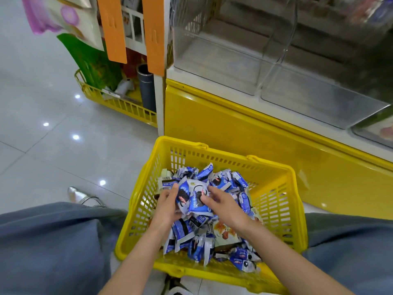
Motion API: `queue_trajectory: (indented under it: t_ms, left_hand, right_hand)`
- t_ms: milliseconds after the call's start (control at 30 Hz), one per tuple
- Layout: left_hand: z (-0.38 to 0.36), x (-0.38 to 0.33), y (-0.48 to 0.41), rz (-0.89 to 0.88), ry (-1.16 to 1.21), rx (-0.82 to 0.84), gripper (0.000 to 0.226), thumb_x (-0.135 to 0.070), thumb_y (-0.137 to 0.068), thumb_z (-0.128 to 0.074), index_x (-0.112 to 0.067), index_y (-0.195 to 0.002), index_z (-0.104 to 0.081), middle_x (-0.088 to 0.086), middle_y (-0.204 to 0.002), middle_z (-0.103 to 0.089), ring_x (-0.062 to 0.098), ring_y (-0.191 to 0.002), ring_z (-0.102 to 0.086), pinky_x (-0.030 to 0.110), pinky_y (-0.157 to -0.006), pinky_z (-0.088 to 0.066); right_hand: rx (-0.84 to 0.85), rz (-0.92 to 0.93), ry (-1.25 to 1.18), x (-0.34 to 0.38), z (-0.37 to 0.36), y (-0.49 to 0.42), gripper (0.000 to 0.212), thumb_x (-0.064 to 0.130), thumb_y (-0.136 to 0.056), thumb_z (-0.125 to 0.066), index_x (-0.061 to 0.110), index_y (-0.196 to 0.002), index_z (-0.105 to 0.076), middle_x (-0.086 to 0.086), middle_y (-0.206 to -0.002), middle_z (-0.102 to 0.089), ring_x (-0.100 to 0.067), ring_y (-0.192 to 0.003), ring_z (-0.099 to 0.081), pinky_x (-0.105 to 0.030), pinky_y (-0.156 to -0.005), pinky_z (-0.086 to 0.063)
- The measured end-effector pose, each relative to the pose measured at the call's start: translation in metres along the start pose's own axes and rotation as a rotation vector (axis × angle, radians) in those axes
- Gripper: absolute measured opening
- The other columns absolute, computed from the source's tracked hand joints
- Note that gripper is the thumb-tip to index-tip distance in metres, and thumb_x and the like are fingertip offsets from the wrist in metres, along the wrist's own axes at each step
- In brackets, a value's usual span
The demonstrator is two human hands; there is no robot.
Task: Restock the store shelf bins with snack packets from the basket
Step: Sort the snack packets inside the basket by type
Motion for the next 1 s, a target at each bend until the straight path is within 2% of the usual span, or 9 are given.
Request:
queue_trajectory:
  t_ms: [67,200,300,367,567,700,800,900,1000]
  left_hand:
    - [0.004,-0.001,0.002,0.027,0.011,0.058,0.041,-0.045,-0.089,-0.052,-0.019,-0.12,-0.043,0.003,-0.107,-0.066,0.019,-0.085,-0.07,0.03,-0.06,-0.055]
    - [0.007,0.002,0.006,0.015,-0.219,0.197,0.069,-0.04,-0.08,-0.068,-0.013,-0.136,-0.037,0.0,-0.122,-0.059,0.018,-0.107,-0.062,0.029,-0.076,-0.054]
    - [0.013,-0.003,0.007,-0.126,-0.211,0.164,0.034,-0.028,-0.082,-0.068,-0.013,-0.111,-0.062,-0.006,-0.09,-0.072,0.008,-0.084,-0.067,0.014,-0.063,-0.049]
    - [0.02,-0.01,0.006,-0.174,-0.218,0.055,0.012,-0.033,-0.083,-0.067,-0.023,-0.09,-0.066,-0.01,-0.076,-0.07,0.007,-0.073,-0.065,0.015,-0.059,-0.046]
    - [0.031,-0.019,0.003,-0.207,-0.228,-0.024,0.018,-0.039,-0.085,-0.062,-0.034,-0.07,-0.053,-0.025,-0.053,-0.059,-0.014,-0.05,-0.052,0.004,-0.047,-0.039]
    - [0.026,-0.018,0.005,-0.211,-0.241,0.026,0.012,-0.038,-0.086,-0.061,-0.039,-0.078,-0.052,-0.034,-0.053,-0.057,-0.02,-0.052,-0.052,0.002,-0.046,-0.039]
    - [0.022,-0.016,0.008,-0.166,-0.262,0.055,0.012,-0.045,-0.083,-0.061,-0.041,-0.088,-0.052,-0.036,-0.071,-0.057,-0.015,-0.068,-0.052,0.011,-0.071,-0.04]
    - [0.02,-0.014,0.009,-0.132,-0.291,0.085,0.023,-0.051,-0.079,-0.062,-0.044,-0.095,-0.047,-0.032,-0.089,-0.048,-0.004,-0.088,-0.047,0.026,-0.088,-0.032]
    - [0.02,-0.011,0.006,-0.105,-0.304,0.083,0.026,-0.053,-0.075,-0.063,-0.036,-0.092,-0.052,-0.023,-0.093,-0.054,0.006,-0.097,-0.049,0.031,-0.091,-0.035]
  right_hand:
    - [-0.007,0.021,0.096,0.0,-0.009,-0.002,0.055,0.031,-0.097,-0.047,0.013,-0.146,-0.029,-0.003,-0.145,-0.039,-0.018,-0.128,-0.043,-0.029,-0.101,-0.036]
    - [-0.181,0.204,0.386,0.0,-0.03,-0.001,0.04,0.028,-0.098,-0.047,0.019,-0.136,-0.046,-0.005,-0.125,-0.05,-0.014,-0.105,-0.053,-0.016,-0.083,-0.038]
    - [-0.139,0.212,0.188,-0.005,-0.044,-0.002,0.039,0.02,-0.1,-0.041,0.02,-0.139,-0.043,-0.001,-0.123,-0.05,-0.005,-0.103,-0.048,-0.009,-0.085,-0.036]
    - [-0.171,0.132,0.07,-0.017,-0.043,-0.001,0.038,0.02,-0.1,-0.04,0.019,-0.138,-0.041,0.0,-0.126,-0.05,-0.005,-0.105,-0.049,-0.018,-0.09,-0.041]
    - [0.103,-0.218,0.606,-0.077,-0.036,0.003,0.044,0.055,-0.093,-0.041,0.013,-0.102,-0.052,-0.008,-0.098,-0.05,-0.015,-0.08,-0.05,-0.029,-0.075,-0.042]
    - [0.108,-0.285,0.668,-0.086,-0.048,-0.001,0.076,0.064,-0.083,-0.051,0.01,-0.135,-0.039,-0.011,-0.133,-0.043,-0.027,-0.117,-0.049,-0.032,-0.091,-0.043]
    - [0.062,-0.259,0.7,-0.084,-0.052,-0.002,0.053,0.049,-0.085,-0.059,0.008,-0.118,-0.051,-0.013,-0.121,-0.053,-0.025,-0.106,-0.057,-0.03,-0.081,-0.047]
    - [0.067,-0.235,0.595,-0.081,-0.041,-0.002,0.023,0.033,-0.086,-0.061,0.014,-0.083,-0.05,-0.005,-0.084,-0.058,-0.021,-0.08,-0.058,-0.027,-0.065,-0.045]
    - [0.083,-0.168,0.569,-0.075,-0.017,0.002,0.031,0.033,-0.086,-0.063,0.007,-0.101,-0.054,-0.005,-0.084,-0.058,-0.019,-0.078,-0.055,-0.028,-0.063,-0.044]
Point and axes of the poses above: each hand's wrist, its own y-axis away from the middle knuckle, its own z-axis out of the back of the hand, x = y × z, the point moved 1 cm from there along -y, towards the middle knuckle
